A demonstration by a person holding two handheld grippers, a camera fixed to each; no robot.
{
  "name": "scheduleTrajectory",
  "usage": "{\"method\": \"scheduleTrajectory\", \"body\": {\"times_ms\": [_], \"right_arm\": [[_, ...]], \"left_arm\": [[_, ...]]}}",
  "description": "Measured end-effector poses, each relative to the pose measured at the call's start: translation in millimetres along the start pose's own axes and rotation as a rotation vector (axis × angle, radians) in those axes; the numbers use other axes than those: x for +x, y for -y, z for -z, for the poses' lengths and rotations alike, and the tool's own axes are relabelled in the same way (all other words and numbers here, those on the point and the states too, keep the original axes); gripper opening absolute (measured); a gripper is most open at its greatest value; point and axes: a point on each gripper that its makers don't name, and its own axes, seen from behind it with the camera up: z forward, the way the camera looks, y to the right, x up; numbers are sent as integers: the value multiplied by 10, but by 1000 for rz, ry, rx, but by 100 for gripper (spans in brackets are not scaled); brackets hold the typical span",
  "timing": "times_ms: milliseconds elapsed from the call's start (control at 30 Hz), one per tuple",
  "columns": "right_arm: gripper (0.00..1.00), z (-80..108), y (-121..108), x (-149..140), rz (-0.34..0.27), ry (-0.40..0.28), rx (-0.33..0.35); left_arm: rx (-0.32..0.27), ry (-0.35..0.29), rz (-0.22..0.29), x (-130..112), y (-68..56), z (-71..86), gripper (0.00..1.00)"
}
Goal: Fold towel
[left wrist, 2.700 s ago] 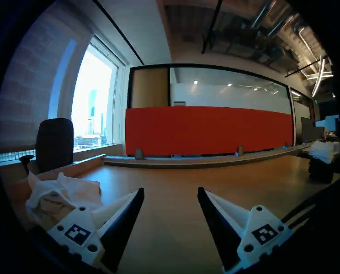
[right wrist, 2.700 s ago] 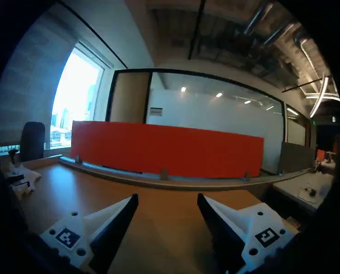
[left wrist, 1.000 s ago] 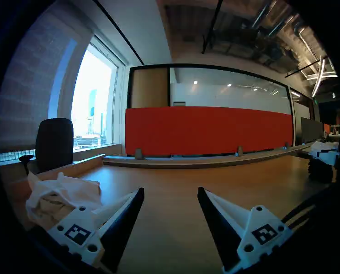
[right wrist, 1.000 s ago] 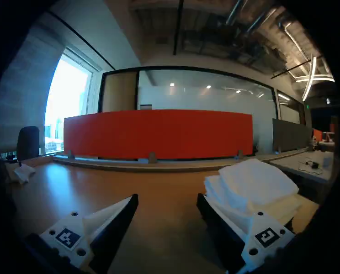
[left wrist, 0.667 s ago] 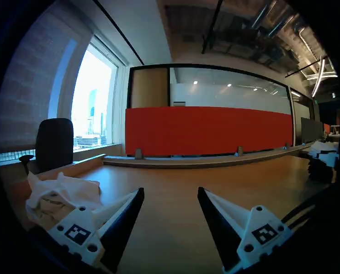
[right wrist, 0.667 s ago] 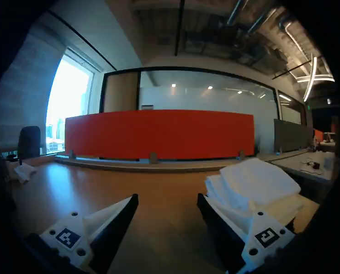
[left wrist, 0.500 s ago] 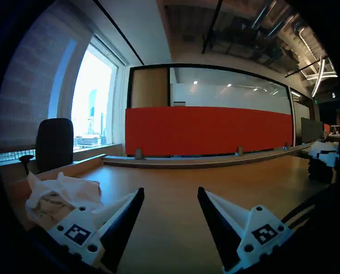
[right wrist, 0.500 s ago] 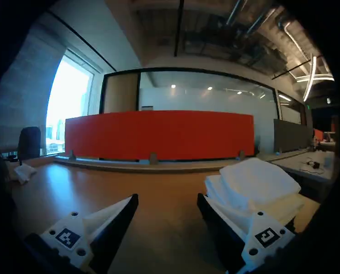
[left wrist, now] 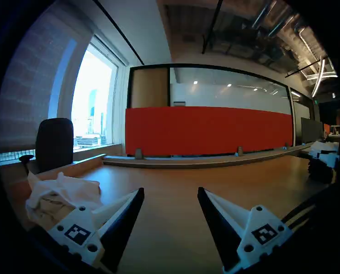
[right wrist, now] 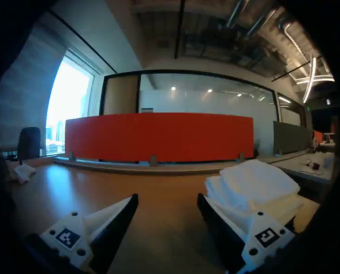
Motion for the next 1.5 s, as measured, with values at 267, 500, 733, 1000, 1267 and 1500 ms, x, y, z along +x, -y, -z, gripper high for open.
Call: {"method": "scheduleTrajectory", "body": {"times_ms": [267, 500, 733, 1000, 1267, 1500], "right_arm": [[100, -1, -2, 10, 0, -1, -2], [100, 6, 4, 7, 0, -1, -3], [100, 4, 1, -1, -1, 0, -3], [100, 8, 4, 4, -1, 0, -3], [100, 7, 1, 11, 0, 0, -3], [100, 11, 6, 16, -1, 0, -3]], "left_arm": [[0, 1, 0, 3, 1, 1, 86], [0, 1, 0, 5, -1, 1, 86], [0, 1, -1, 8, -4, 8, 86], [0, 2, -1, 7, -4, 10, 99], [1, 1, -2, 11, -8, 11, 99], [0, 1, -2, 8, -9, 2, 99]]}}
